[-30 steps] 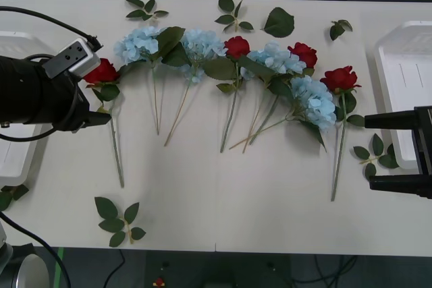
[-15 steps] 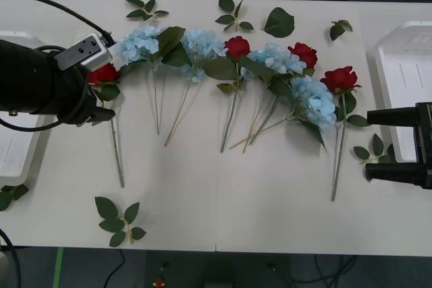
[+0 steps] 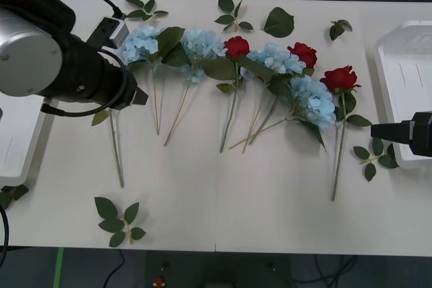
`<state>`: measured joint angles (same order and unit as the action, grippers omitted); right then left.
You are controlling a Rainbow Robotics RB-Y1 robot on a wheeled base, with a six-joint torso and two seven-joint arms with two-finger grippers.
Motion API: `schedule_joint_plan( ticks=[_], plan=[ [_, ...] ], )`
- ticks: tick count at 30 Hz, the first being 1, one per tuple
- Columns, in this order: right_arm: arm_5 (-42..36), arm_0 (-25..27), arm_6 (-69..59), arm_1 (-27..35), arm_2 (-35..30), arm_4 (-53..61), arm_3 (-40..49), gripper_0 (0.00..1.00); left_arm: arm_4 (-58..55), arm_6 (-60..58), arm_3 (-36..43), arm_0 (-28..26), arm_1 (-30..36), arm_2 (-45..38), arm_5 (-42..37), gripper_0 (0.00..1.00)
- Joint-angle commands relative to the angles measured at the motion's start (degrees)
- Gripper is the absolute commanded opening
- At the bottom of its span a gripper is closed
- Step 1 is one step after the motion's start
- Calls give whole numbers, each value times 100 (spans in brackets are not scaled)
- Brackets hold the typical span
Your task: Place the red flowers into the right box and the blue flowers into the left box. If a person shows an open palm, hand one flower to the person first, then continue sorting.
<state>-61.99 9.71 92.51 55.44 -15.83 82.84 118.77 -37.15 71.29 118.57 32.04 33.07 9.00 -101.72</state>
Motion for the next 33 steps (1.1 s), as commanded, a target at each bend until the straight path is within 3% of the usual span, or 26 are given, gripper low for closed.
schedule_joint_plan(
  ticks=[1, 7, 14, 26, 33],
  plan=[
    [240, -101, -937, 230, 362, -726, 76, 100, 33, -1337, -545, 426, 692, 699, 671, 100],
    [310, -645, -2106, 187, 942, -1693, -284, 100, -416, -1847, -1169, 487, 1378, 919, 1225, 100],
    [310, -1973, -2905, 11, 2005, -2756, -1172, 100, -591, -1909, -2057, 487, 1843, 1139, 1541, 100],
    [389, -4003, -3749, -666, 3719, -4426, -3378, 100, -653, -2093, -3331, 821, 1887, 2229, 2983, 100],
    [758, -4565, -3740, -938, 4317, -4540, -4362, 100, -969, -2278, -3929, 1199, 1773, 2835, 3686, 100]
  ],
)
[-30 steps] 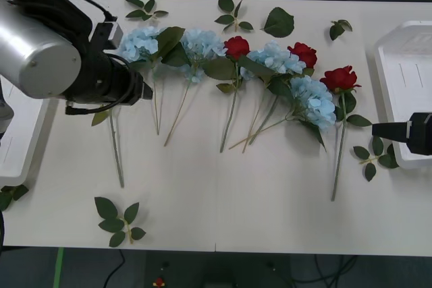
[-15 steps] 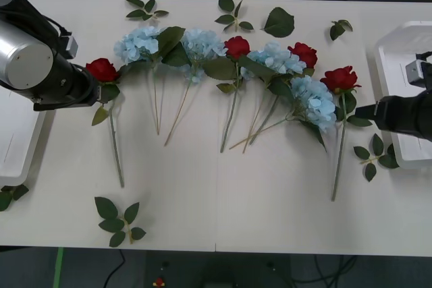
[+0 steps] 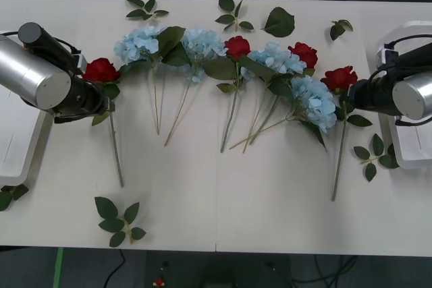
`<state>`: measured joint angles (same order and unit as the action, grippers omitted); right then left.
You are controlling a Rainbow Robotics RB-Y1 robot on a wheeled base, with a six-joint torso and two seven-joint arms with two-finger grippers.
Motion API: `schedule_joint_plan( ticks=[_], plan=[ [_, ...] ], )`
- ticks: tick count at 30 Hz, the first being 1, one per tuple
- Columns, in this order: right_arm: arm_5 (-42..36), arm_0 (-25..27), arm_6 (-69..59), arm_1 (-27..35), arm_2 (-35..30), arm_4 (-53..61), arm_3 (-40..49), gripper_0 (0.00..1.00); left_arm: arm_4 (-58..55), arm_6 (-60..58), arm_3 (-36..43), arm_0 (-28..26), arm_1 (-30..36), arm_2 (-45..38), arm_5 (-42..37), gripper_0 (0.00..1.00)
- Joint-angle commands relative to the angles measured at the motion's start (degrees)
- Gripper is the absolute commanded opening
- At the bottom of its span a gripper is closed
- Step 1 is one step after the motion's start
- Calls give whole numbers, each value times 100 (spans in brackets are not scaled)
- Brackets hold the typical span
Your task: Place the red flowers into the right box and the blue flowers into the left box. If a person shows an open palm, hand one flower to the person first, then continue sorting.
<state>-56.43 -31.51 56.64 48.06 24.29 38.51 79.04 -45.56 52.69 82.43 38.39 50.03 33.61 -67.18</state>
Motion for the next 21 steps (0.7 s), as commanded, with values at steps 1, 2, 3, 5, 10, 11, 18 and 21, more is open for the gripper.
schedule_joint_plan(
  ticks=[1, 2, 3, 5, 10, 11, 18, 21],
  plan=[
    [255, -531, -135, -235, 419, -124, -521, 100, -128, -453, -456, 635, 7, 471, 311, 100],
    [299, -593, -135, -253, 489, -159, -609, 100, -128, -470, -561, 679, -46, 541, 399, 100],
    [343, -637, -135, -279, 577, -185, -697, 100, -128, -496, -676, 714, -107, 612, 504, 100],
    [431, -751, -153, -315, 744, -238, -855, 100, -128, -549, -913, 802, -221, 779, 741, 100],
    [651, -927, -170, -385, 1043, -238, -1172, 100, -128, -637, -1581, 1074, -520, 1157, 1190, 100],
    [677, -935, -170, -402, 1052, -229, -1207, 100, -128, -646, -1695, 1127, -599, 1218, 1234, 100],
    [677, -944, -170, -402, 1052, -159, -1216, 0, -128, -795, -1915, 1276, -819, 1315, 1260, 100],
    [695, -944, -162, -402, 1052, -159, -1216, 0, -146, -839, -1880, 1276, -819, 1323, 1251, 100]
  ],
)
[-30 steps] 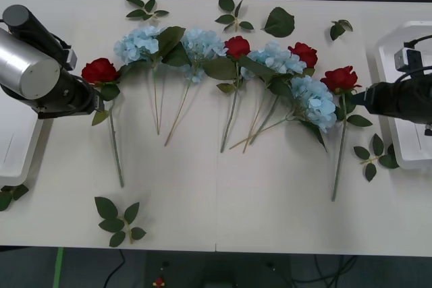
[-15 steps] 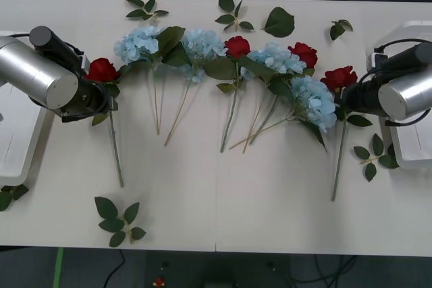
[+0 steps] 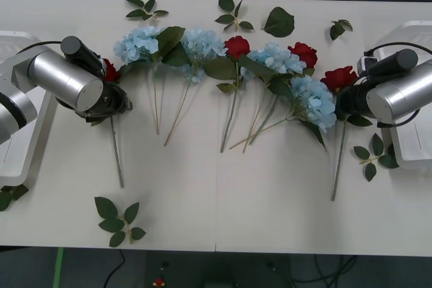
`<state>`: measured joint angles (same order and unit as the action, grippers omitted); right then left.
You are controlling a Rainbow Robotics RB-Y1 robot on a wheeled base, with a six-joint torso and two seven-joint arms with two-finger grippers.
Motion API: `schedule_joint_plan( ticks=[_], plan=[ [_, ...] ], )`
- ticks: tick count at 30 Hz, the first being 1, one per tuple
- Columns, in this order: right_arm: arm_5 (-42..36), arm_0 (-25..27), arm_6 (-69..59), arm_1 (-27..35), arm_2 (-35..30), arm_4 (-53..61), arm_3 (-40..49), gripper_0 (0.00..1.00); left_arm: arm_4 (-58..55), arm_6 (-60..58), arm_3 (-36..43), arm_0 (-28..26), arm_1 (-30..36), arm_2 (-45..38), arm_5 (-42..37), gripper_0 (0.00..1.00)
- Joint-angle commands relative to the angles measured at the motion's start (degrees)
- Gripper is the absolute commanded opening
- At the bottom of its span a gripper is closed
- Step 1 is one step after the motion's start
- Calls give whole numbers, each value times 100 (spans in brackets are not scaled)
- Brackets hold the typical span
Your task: Place the red flowers into the right box and the blue flowers into the left box. If a person shows an open palm, hand one flower to the person first, then continue sorting.
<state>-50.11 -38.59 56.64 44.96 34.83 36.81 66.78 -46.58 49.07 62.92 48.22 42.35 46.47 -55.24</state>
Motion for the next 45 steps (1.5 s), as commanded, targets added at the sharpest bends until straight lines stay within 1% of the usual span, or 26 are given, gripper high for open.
schedule_joint_plan(
  ticks=[1, 9, 19, 21, 22, 23, 24, 25, 32, 34, 37, 40, 43, 45],
  plan=[
    [72, -236, -162, -92, -3, 11, 11, 0, -53, -495, 89, 293, -51, 46, 57, 100],
    [98, -236, -135, -92, -3, 55, 20, 0, -176, -627, 185, 293, -60, 90, -5, 100],
    [116, -236, -135, -92, -3, 63, 55, 0, 44, -1515, 493, 293, 81, 697, -58, 100],
    [116, -236, -126, -92, -3, 63, 72, 0, 52, -1524, 502, 293, 81, 697, -101, 81],
    [116, -236, -126, -92, -3, 63, 81, 0, 70, -1524, 502, 293, 81, 697, -137, 53],
    [116, -236, -135, -92, -3, 63, 90, 0, 88, -1524, 502, 293, 81, 697, -145, 39],
    [116, -245, -135, -92, -3, 63, 99, 0, 114, -1524, 502, 293, 81, 697, -154, 6],
    [116, -245, -135, -92, -3, 63, 107, 0, 140, -1524, 502, 293, 81, 697, -154, 0],
    [116, -280, -91, 39, -29, 134, 292, 0, 237, -1524, 502, 293, 89, 697, -172, 0],
    [98, -289, -74, 171, -38, 195, 468, 0, 272, -1524, 502, 293, 89, 697, -172, 0],
    [-192, -280, -21, 409, -205, 265, 854, 0, 316, -1506, 511, 302, 107, 697, -172, 0],
    [-737, -280, 164, 646, -565, 283, 1320, 0, 404, -1506, 528, 319, 116, 688, -207, 0],
    [-1053, -289, 638, 839, -935, 318, 1487, 0, 466, -1506, 643, 416, 168, 512, -611, 0],
    [-1167, -280, 1016, 971, -1198, 345, 1478, 0, 483, -1453, 810, 478, 248, 81, -1174, 0]
  ],
)
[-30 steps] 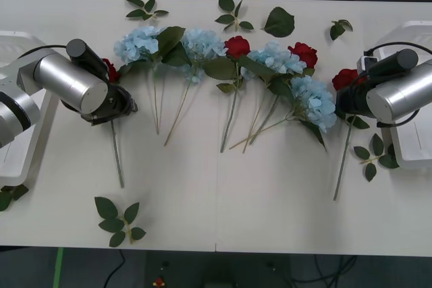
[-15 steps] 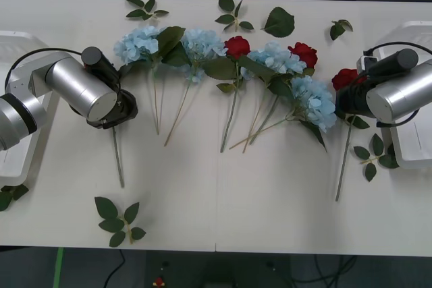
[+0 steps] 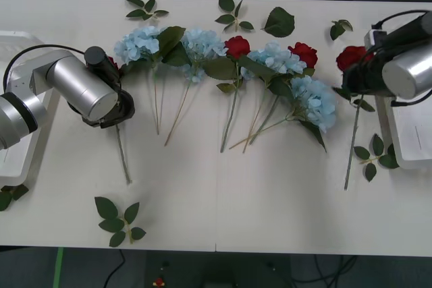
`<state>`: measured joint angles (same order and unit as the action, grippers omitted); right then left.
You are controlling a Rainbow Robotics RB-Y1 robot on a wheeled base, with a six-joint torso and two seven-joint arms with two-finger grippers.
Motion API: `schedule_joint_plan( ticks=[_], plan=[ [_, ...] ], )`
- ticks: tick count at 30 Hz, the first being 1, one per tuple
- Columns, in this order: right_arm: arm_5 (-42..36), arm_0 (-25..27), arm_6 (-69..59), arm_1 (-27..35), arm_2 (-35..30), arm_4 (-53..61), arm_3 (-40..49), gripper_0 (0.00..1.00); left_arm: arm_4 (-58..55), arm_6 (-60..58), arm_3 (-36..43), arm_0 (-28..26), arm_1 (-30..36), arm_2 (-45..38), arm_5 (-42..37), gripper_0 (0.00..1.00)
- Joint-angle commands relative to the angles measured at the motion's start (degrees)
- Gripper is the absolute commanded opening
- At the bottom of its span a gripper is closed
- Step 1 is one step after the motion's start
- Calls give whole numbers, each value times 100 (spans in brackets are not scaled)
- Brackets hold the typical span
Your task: Place the red flowers into the right box and the blue flowers into the left box. If a person shows an open palm, hand one flower to the person first, then continue sorting.
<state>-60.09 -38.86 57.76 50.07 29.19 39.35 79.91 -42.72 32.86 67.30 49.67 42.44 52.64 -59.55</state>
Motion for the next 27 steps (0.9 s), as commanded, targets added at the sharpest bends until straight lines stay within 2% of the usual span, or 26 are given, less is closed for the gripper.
schedule_joint_plan(
  ticks=[1, 2, 11, 17, 22, 27],
  plan=[
    [-196, -254, 1097, 556, -748, 91, 139, 0, 88, 256, 494, 359, 300, -852, -1085, 0],
    [-205, -254, 1202, 609, -792, 100, 122, 0, 80, 335, 565, 377, 335, -1010, -1261, 0],
    [-56, -280, 2275, 1259, -1108, 91, -555, 0, -219, 1416, 1628, 377, 564, -4517, -3836, 0],
    [331, -412, 2415, 1259, -1082, -32, -1372, 0, -342, 2119, 2410, 377, 458, -6055, -5005, 0],
    [709, -482, 2530, 1154, -1038, -375, -1803, 0, -457, 2998, 2797, 377, -51, -6960, -5045, 0],
    [1113, -649, 2626, 890, -1020, -885, -2339, 0, -685, 3666, 3228, 456, -1018, -7620, -4750, 0]
  ],
)
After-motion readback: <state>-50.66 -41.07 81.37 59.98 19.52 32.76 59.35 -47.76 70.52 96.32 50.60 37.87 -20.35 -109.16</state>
